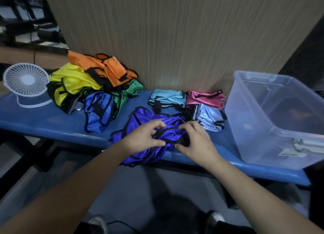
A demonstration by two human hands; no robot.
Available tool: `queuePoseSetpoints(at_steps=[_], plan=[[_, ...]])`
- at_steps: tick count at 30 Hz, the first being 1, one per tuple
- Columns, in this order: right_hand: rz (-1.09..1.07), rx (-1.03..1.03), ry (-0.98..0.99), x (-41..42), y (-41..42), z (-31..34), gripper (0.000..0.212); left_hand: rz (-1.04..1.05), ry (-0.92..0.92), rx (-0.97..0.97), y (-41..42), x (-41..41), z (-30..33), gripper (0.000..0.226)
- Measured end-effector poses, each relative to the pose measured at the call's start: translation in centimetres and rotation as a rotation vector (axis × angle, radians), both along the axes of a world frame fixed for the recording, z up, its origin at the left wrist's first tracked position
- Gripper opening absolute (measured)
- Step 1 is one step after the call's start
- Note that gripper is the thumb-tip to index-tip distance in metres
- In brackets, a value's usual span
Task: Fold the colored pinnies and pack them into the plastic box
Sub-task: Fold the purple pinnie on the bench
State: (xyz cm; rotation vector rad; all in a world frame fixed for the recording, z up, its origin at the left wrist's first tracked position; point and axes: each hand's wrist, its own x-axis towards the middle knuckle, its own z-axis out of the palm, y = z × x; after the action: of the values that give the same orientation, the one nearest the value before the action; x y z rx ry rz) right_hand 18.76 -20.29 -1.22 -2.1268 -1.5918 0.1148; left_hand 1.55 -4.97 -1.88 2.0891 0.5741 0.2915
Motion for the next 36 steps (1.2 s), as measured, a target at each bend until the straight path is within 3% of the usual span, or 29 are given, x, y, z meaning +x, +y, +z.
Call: queuePoseSetpoints(at_steps=[3,9,14,16,21,25,32,36], plan=[[0.020,-0.066,-0.046,-0.1,0.5,0.4,0.039,-0.015,0.061,0.018,0.3,-0.9,-0.4,0.055],[-0.002,-0.130,-0.001,0.5,0.8,1.4,0.028,-0.048,0.073,0.270,2.4,-4.4,-0.4,0.055],[-0.065,-0.152,-0.015,1.9,0.5,1.7,0.028,-0.109,0.311,0.475,4.0,-7.4,-0.2,0.099],[-0.080,-0.151,-0.031,2.3,0.5,1.6,0.031,-0.086,0.323,0.492,4.3,-7.9,-0.6,0.092],[-0.032,-0.101,-0.033,1.7,0.4,1.6,0.043,-0.005,0.134,0.414,4.7,-8.1,-0.9,0.044],[0.060,-0.022,-0.023,0.1,0.6,2.2,0.050,0.059,0.057,0.419,4.7,-7.4,-0.2,0.026],[0.119,-0.010,-0.089,-0.8,1.6,0.8,0.046,0.034,0.039,0.316,4.4,-7.2,0.2,0.017],[0.029,0.007,-0.053,0.0,2.1,0.7,0.047,-0.045,0.092,0.197,4.4,-8.1,0.8,0.035]])
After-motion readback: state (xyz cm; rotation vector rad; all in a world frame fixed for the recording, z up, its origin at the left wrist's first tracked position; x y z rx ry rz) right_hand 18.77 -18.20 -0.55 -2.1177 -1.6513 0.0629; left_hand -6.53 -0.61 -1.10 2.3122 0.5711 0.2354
